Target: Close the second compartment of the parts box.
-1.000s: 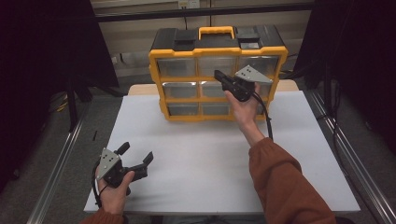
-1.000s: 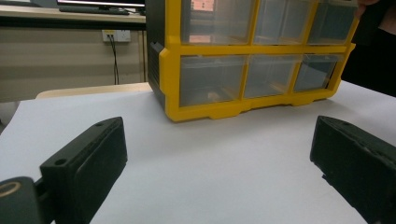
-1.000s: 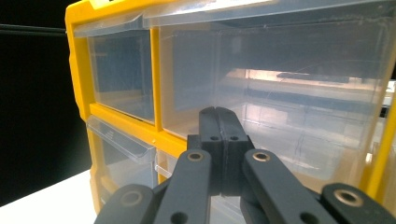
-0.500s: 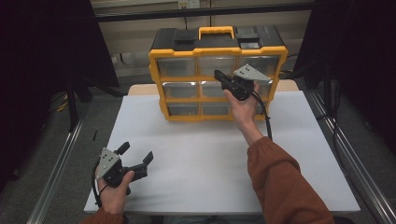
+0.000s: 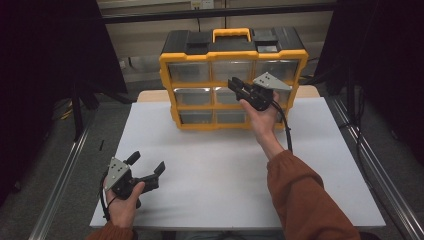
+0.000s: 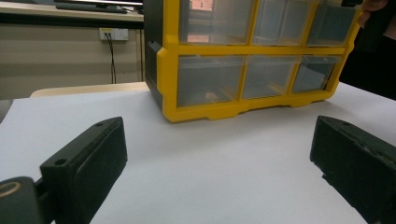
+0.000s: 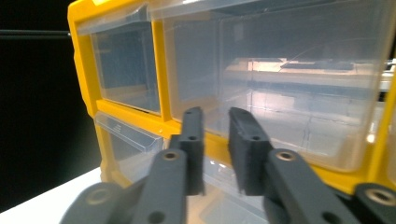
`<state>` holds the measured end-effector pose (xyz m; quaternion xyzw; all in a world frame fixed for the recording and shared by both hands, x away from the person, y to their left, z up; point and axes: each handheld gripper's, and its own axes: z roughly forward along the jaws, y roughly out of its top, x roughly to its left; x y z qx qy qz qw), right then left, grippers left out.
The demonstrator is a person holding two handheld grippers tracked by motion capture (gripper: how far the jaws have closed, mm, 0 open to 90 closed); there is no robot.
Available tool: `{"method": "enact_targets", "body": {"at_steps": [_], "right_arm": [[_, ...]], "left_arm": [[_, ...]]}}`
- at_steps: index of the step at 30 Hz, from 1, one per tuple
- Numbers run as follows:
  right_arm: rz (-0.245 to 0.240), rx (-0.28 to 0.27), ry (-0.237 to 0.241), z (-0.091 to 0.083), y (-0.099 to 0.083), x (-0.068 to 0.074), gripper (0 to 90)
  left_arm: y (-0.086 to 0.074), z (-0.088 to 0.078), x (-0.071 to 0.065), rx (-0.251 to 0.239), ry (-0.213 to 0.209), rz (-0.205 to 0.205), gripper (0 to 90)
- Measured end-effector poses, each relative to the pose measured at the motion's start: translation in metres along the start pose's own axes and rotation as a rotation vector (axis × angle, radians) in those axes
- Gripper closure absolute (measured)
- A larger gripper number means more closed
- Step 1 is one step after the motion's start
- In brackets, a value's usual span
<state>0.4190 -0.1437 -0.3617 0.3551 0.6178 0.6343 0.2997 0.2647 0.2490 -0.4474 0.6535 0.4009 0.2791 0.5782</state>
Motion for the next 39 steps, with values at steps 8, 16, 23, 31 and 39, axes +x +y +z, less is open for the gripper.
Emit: {"method": "enact_targets", "body": {"at_steps": [8, 16, 23, 31, 39], "right_arm": [[-0.002, -0.008, -0.012, -0.016, -0.003, 0.001, 51.4], [-0.006, 0.018, -0.041, -0.035, -0.019, 0.006, 30.0], [0.019, 0.05, -0.033, -0.05, -0.029, 0.011, 9.5], [0.021, 0.065, -0.03, -0.067, -0.035, 0.012, 1.4], [0.01, 0.068, -0.066, -0.086, -0.04, 0.012, 0.9]], "left_arm": [[0.0, -0.002, -0.002, -0.008, -0.007, 0.0, 4.0], [0.0, 0.0, -0.002, -0.003, -0.015, 0.0, 3.9], [0.0, 0.002, -0.003, 0.01, -0.011, 0.004, 3.9], [-0.001, 0.004, -0.003, 0.008, -0.016, 0.006, 3.9], [-0.001, 0.004, -0.002, 0.01, -0.012, 0.007, 3.9]]}}
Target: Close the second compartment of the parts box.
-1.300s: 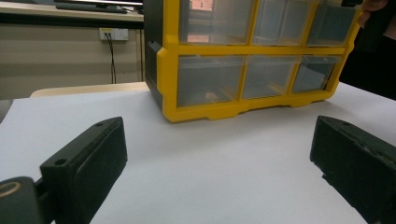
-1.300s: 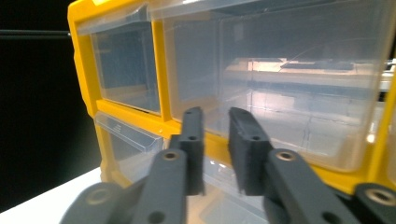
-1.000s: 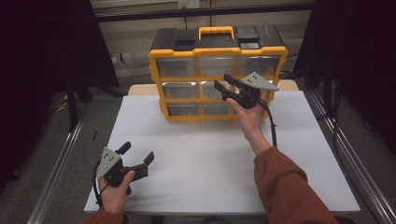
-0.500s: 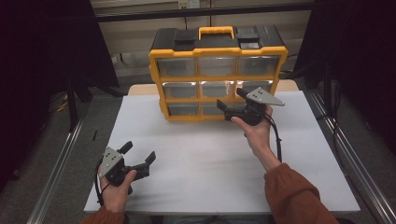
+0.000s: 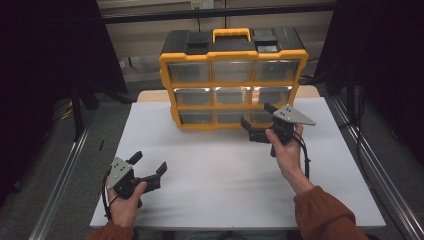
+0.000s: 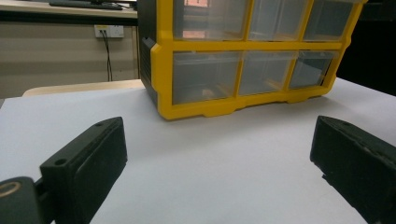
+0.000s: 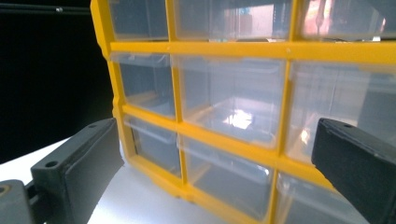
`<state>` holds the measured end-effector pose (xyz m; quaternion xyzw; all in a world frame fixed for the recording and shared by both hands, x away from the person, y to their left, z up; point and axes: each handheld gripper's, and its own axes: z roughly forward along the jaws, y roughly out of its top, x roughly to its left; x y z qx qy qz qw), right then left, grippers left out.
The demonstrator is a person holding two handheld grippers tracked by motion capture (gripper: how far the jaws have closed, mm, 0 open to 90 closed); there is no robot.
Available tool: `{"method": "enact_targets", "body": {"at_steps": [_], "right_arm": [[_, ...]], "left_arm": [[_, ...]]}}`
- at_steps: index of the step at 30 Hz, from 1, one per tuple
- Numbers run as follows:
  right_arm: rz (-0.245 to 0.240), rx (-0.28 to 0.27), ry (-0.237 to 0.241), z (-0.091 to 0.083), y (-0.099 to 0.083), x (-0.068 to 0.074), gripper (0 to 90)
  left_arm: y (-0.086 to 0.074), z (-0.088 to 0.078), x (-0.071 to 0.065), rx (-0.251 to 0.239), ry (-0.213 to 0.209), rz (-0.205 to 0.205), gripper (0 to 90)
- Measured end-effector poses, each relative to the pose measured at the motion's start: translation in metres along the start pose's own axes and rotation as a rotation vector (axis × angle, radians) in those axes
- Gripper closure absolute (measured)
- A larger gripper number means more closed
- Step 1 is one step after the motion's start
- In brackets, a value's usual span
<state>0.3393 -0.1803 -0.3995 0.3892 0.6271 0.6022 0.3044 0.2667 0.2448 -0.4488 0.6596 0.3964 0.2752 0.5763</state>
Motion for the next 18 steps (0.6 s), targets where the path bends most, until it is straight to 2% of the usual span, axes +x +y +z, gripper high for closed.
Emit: {"method": "enact_targets", "body": {"at_steps": [2, 4, 10, 18], "right_arm": [[-0.013, 0.008, -0.013, -0.006, -0.005, -0.001, 0.6], [-0.002, 0.012, -0.012, -0.011, -0.01, -0.002, 0.3], [-0.011, 0.037, -0.03, -0.026, -0.02, -0.008, 0.4], [-0.006, 0.044, -0.057, -0.046, -0.026, -0.017, 0.5]], "left_arm": [[0.0, 0.0, 0.0, -0.001, -0.002, -0.001, 3.9], [0.0, 0.0, 0.0, -0.001, -0.003, -0.001, 3.9], [-0.001, 0.001, 0.001, 0.003, -0.013, -0.006, 3.8], [0.0, 0.0, -0.001, -0.002, -0.005, -0.004, 3.9]]}}
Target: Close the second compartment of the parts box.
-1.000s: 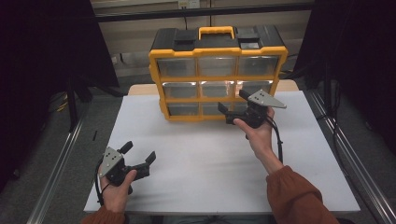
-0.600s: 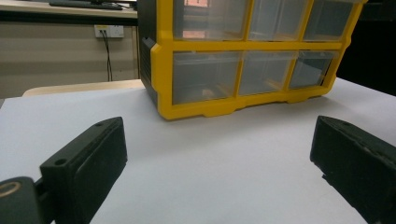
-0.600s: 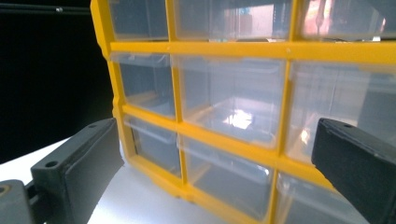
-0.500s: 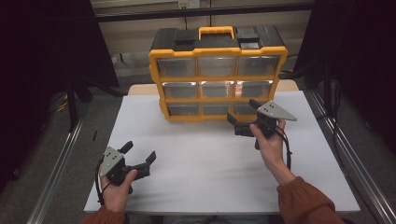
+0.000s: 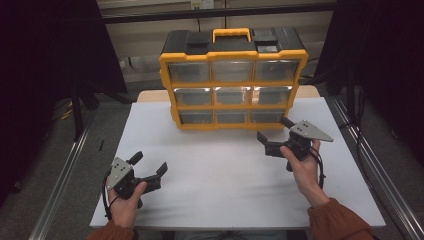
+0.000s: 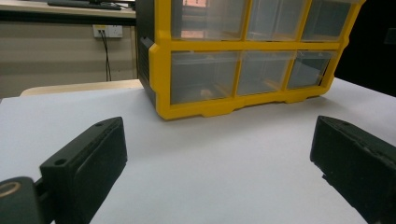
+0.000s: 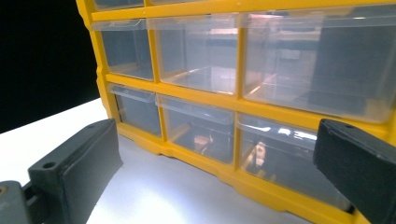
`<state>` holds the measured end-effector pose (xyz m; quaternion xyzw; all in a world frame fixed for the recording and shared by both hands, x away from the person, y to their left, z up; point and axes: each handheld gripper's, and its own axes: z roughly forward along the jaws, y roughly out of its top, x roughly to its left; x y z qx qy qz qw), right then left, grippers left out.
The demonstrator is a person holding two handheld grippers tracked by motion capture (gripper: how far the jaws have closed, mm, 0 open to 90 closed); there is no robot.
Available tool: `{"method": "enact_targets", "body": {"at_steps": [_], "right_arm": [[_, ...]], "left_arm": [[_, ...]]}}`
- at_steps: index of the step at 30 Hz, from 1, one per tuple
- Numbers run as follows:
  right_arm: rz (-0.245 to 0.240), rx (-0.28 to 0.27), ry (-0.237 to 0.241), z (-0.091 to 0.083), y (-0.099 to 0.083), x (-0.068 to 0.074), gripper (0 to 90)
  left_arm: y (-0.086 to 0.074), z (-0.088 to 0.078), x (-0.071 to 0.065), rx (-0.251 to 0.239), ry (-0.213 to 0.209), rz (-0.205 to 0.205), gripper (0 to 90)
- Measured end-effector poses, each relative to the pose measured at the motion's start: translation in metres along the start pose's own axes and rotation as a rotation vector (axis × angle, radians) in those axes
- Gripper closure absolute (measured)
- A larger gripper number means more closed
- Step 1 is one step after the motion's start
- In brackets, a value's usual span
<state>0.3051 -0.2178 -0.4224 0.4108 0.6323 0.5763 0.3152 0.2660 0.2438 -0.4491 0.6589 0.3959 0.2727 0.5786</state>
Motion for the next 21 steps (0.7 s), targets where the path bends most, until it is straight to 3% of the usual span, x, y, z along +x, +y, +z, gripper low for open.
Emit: {"method": "enact_targets", "body": {"at_steps": [21], "right_arm": [[0.012, -0.008, -0.094, -0.048, -0.012, -0.021, 1.4]], "left_arm": [[0.0, -0.001, -0.001, 0.007, -0.009, -0.003, 4.5]]}}
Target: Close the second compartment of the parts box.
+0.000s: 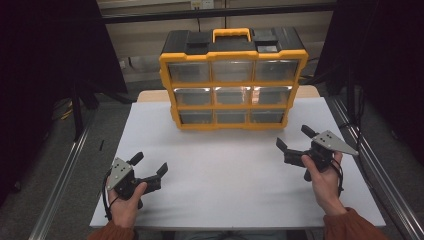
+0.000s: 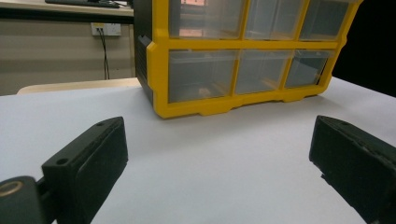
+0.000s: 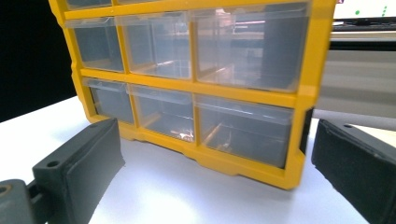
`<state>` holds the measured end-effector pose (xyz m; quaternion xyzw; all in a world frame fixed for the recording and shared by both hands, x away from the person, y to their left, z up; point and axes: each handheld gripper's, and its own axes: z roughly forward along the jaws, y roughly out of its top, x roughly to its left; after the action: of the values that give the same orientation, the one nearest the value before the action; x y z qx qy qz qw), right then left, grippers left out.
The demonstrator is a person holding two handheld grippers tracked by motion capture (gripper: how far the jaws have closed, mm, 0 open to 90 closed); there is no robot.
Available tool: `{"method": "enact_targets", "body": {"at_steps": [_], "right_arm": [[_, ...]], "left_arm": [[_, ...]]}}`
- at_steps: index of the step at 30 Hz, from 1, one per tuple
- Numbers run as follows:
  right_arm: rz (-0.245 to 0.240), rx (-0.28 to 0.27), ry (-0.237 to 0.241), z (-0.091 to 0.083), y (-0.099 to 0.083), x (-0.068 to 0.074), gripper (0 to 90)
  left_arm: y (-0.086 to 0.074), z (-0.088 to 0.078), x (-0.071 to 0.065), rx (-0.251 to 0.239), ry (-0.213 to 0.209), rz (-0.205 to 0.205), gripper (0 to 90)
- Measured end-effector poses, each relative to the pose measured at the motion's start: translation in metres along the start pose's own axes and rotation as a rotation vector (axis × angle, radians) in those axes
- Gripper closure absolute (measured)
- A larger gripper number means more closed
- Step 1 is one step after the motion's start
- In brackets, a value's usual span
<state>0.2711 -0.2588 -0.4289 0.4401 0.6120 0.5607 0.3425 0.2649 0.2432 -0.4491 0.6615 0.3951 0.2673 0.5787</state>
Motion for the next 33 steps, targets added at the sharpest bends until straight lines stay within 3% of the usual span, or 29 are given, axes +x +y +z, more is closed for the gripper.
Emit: {"method": "enact_targets", "body": {"at_steps": [9, 23, 33], "right_arm": [[0.008, 0.003, -0.03, -0.018, -0.007, -0.009, 1.2], [-0.044, 0.019, -0.09, -0.047, -0.015, -0.019, 0.6], [0.001, 0.035, -0.109, -0.074, -0.027, -0.026, 1.1]], "left_arm": [[0.0, -0.002, 0.001, -0.004, 0.019, 0.007, 4.5], [0.0, -0.004, 0.002, -0.008, 0.027, -0.002, 4.5], [0.0, -0.007, 0.002, -0.003, 0.029, -0.01, 4.5]]}}
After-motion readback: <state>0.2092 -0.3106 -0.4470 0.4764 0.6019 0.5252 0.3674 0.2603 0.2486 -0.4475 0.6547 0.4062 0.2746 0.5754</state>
